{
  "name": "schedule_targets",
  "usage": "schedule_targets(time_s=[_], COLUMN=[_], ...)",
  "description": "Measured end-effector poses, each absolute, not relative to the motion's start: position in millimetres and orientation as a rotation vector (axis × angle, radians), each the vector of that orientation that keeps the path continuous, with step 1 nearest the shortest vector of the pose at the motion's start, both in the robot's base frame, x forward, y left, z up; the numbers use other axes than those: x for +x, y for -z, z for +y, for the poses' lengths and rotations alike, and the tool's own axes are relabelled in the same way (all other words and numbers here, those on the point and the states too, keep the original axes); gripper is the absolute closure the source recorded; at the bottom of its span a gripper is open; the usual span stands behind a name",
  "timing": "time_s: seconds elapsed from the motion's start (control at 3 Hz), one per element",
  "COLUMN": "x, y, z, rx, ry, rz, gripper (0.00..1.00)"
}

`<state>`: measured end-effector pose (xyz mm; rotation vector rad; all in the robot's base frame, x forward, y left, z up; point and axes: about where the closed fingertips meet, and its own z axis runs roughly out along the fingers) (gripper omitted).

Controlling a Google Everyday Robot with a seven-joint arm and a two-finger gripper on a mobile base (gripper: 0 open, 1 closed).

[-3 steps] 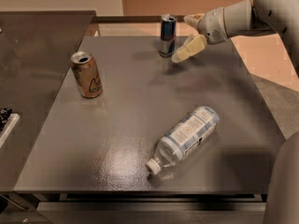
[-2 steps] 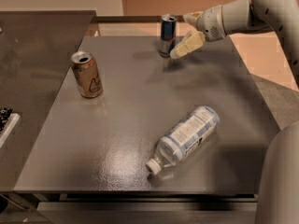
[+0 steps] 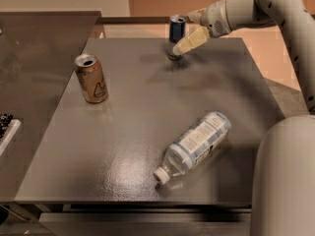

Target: Knock redbull can over

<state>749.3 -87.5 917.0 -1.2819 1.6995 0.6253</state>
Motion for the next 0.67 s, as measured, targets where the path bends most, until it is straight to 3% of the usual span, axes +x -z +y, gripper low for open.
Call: schedule_targets(time_s=[0.33, 0.67], x=[760.8, 768.5], y=[-913.2, -906.7], z=[-86.4, -83.6], rx=[-1.268, -1.273], ry=[-0.609, -0.589], rz=[1.75, 1.801], gripper=[0.0, 0.18])
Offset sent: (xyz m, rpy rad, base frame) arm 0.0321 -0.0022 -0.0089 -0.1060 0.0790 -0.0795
